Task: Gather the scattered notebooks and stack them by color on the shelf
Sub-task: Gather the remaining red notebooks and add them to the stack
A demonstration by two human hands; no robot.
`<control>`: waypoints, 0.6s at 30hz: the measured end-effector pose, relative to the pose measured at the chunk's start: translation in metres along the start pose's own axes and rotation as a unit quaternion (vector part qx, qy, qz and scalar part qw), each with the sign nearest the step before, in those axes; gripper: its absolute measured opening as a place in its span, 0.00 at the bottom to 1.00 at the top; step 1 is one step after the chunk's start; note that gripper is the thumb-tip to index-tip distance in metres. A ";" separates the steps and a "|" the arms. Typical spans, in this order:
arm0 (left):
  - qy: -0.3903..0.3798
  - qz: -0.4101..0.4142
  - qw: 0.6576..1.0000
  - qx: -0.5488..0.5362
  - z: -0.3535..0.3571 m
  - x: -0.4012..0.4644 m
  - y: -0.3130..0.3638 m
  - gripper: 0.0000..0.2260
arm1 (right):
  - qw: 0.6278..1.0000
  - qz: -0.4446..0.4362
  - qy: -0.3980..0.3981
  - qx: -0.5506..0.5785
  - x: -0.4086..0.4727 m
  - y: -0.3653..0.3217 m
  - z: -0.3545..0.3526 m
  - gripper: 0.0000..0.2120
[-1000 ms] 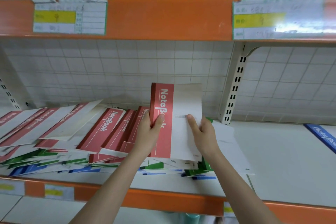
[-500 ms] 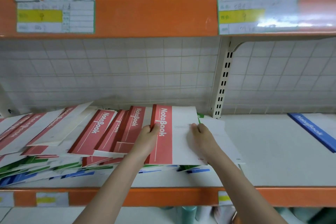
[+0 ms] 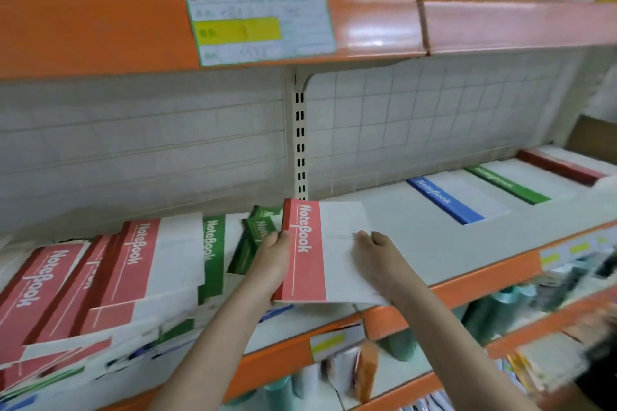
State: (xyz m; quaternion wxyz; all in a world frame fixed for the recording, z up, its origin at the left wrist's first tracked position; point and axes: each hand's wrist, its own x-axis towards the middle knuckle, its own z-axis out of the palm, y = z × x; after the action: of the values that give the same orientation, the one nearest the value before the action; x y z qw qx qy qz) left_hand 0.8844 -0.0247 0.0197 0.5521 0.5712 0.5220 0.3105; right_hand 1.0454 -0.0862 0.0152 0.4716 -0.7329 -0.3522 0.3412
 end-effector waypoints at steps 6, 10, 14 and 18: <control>-0.073 0.015 0.997 0.024 0.088 0.001 0.019 0.16 | 0.996 0.036 0.079 -0.016 0.001 0.029 -0.083 0.15; -0.128 0.022 0.991 0.038 0.164 -0.005 0.034 0.15 | 0.989 0.055 0.137 -0.004 -0.002 0.054 -0.153 0.14; -0.180 0.033 0.982 0.042 0.239 -0.016 0.046 0.14 | 0.980 0.051 0.194 -0.019 -0.005 0.083 -0.225 0.13; -0.230 0.023 0.973 0.019 0.312 -0.022 0.055 0.13 | 0.972 0.066 0.224 -0.020 -0.002 0.109 -0.287 0.13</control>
State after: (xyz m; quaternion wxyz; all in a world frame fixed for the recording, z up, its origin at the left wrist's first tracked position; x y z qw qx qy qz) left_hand 1.1826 -0.1326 0.0157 0.6390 0.6496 0.3739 0.1730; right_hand 1.3044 -0.2505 0.0068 0.5004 -0.8214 -0.1955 0.1917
